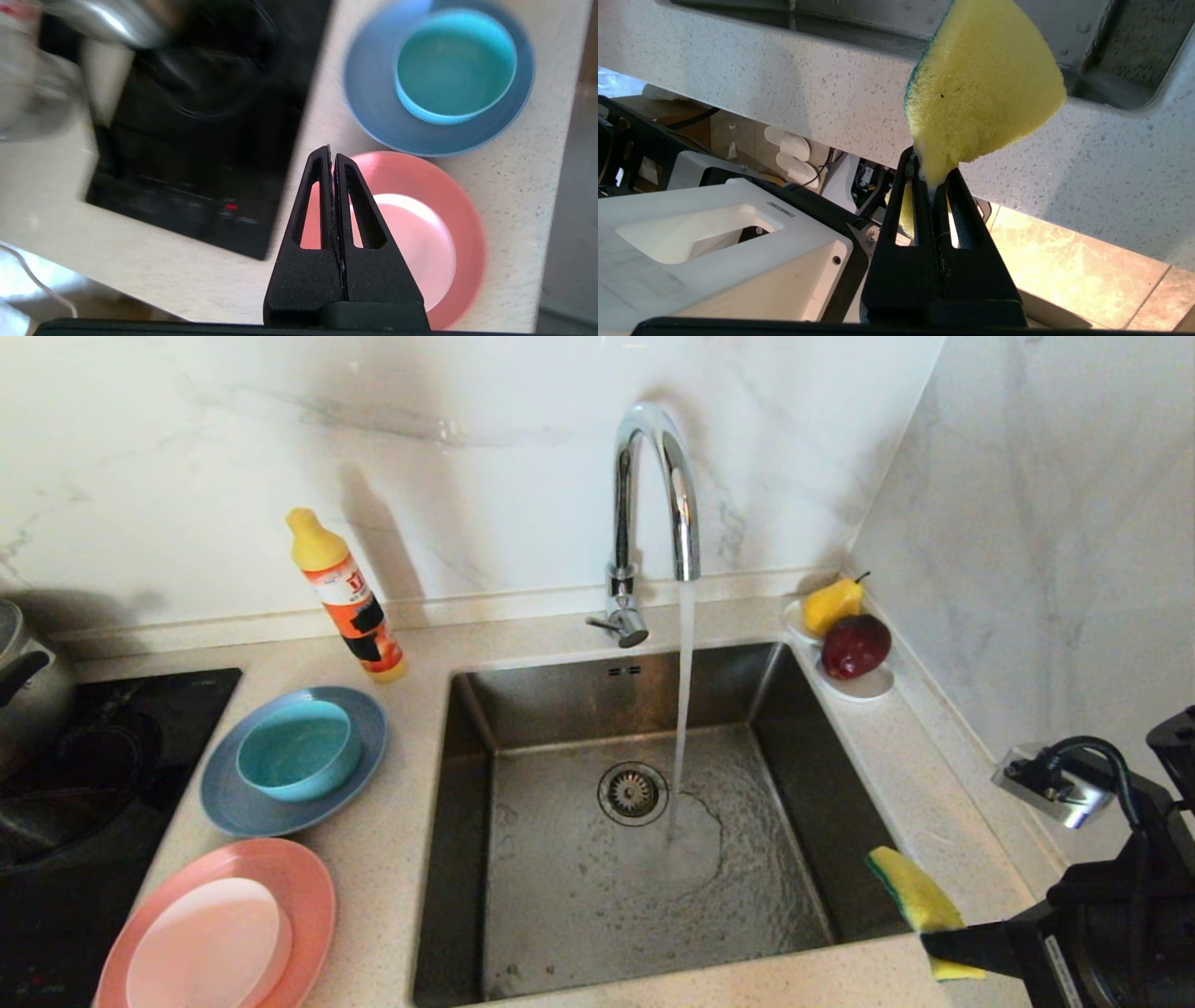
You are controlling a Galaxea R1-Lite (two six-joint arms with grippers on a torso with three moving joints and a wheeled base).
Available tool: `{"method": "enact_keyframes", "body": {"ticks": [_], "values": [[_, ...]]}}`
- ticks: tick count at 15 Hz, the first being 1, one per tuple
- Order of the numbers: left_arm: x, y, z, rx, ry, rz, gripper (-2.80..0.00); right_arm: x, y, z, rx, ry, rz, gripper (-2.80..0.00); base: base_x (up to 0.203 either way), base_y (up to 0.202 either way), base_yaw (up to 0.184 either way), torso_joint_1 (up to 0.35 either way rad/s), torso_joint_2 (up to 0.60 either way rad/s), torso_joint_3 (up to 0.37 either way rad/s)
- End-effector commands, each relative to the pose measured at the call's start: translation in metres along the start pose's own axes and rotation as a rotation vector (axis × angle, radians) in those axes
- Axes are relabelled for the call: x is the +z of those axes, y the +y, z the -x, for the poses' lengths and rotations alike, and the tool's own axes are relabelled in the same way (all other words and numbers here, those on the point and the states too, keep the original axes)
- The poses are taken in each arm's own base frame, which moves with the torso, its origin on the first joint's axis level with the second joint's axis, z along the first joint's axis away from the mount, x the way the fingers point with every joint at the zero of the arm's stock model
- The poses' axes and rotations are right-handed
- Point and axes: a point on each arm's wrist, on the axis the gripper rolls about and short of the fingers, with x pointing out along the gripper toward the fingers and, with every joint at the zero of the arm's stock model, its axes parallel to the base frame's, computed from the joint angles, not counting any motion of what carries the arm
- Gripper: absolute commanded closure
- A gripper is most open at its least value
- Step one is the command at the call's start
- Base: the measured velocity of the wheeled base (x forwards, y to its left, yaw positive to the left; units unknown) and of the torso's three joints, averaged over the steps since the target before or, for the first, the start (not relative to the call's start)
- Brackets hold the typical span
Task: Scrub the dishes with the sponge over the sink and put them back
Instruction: Pick up a bowl and the sponge
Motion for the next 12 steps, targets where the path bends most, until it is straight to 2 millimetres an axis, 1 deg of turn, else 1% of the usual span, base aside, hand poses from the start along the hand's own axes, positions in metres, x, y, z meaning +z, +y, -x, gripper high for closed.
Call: {"method": "enact_keyframes", "body": {"ticks": [1, 3, 5, 7, 11, 12], "values": [[0.013, -0.017, -0.075, -0.014, 0.208, 0.000, 0.00, -0.001, 0.000, -0.002, 0.000, 0.012, -0.004, 0.00, 0.000, 0.000, 0.000, 0.000, 0.00, 0.000], [0.017, -0.011, -0.111, -0.071, 0.315, 0.109, 0.00, 0.000, 0.000, -0.004, 0.010, 0.021, -0.007, 0.00, 0.000, 0.000, 0.000, 0.000, 0.00, 0.000], [0.012, 0.000, -0.138, -0.103, 0.398, 0.218, 0.00, 0.001, -0.001, -0.006, 0.007, 0.025, -0.008, 0.00, 0.000, 0.000, 0.000, 0.000, 0.00, 0.000], [0.006, 0.001, -0.155, -0.137, 0.452, 0.279, 0.00, 0.001, -0.001, -0.009, 0.005, 0.036, -0.009, 0.00, 0.000, 0.000, 0.000, 0.000, 0.00, 0.000], [0.004, -0.004, -0.176, -0.211, 0.497, 0.395, 0.00, -0.001, -0.002, -0.013, -0.002, 0.054, -0.011, 0.00, 0.000, 0.000, 0.000, 0.000, 0.00, 0.000], [0.006, -0.004, -0.178, -0.212, 0.483, 0.408, -2.80, -0.001, -0.002, -0.013, -0.002, 0.054, -0.011, 0.00, 0.000, 0.000, 0.000, 0.000, 0.00, 0.000]]}}
